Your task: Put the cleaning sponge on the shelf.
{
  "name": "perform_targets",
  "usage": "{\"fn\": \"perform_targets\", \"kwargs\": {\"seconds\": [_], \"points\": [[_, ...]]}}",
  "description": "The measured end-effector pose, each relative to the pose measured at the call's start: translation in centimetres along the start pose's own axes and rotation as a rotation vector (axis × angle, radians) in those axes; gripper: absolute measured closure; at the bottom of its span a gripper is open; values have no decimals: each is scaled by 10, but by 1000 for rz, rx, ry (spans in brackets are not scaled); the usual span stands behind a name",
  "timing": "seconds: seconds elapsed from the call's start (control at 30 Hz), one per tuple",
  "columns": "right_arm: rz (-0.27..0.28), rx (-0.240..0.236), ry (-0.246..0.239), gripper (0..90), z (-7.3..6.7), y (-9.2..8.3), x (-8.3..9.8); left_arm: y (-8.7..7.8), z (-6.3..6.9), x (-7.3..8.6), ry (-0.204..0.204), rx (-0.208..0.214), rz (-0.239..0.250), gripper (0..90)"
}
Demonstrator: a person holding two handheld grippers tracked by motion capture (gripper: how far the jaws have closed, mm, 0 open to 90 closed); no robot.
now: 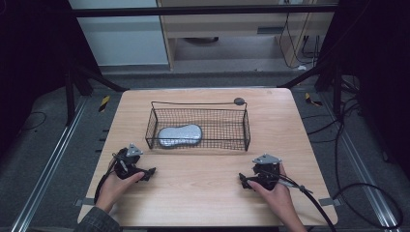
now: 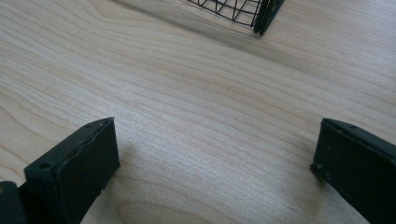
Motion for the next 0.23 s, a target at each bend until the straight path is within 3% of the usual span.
{"fn": "perform_targets", "kwargs": {"seconds": [0.23], "points": [[-1,-1,3,4,0,0,0,5,-6,2,-20,25,82,0]]}}
Point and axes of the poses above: each handheld gripper's, and its own axes: y roughly forward along the jaws, x roughly out of its underside, z roughly to its right, the point moved 3 cm from there along y, roughly forward along the jaws, and after that the axes turned 14 degrees about -y, right-handed, at the moved point
